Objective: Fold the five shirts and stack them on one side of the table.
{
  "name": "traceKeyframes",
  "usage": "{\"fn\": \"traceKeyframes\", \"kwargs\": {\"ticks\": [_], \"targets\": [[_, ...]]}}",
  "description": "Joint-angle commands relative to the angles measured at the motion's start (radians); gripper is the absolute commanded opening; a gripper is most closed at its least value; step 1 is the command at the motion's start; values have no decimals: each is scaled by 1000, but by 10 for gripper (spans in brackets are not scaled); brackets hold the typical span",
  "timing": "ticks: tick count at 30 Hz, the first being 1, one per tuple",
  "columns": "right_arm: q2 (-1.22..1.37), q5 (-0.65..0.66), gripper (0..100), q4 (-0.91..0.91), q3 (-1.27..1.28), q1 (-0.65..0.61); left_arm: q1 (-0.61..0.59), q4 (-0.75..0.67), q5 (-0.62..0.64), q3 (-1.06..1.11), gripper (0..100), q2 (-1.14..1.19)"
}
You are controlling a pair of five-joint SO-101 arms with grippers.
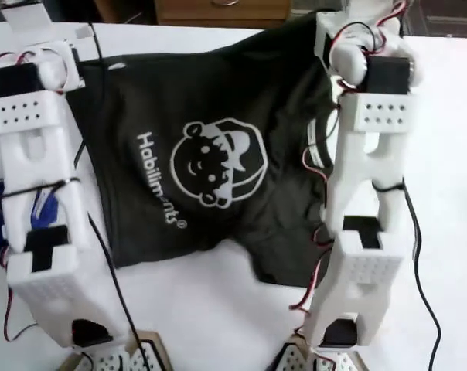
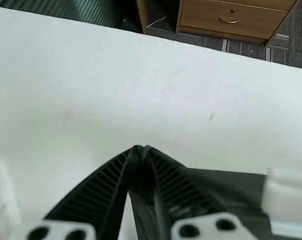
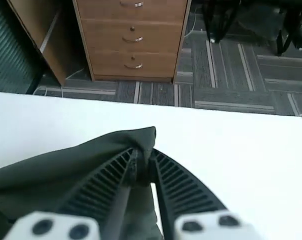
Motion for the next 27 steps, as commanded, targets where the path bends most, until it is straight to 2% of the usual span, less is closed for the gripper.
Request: {"fn": "traceKeyframes", "kwargs": {"ticks": [1,11,16,19,27], "targets": [[36,3,19,-82,-20,-5,21,-95,9,-12,27,26],[74,3,19,-294,-21,-7,66,-351,3,-12,27,101],[82,3,19,-311,-12,4,87,-474,2,-12,27,167],[84,3,19,-242,-9,4,83,-460,2,-10,29,209],[67,2,19,44,-44,-12,78,-215,0,-12,31,245]]}}
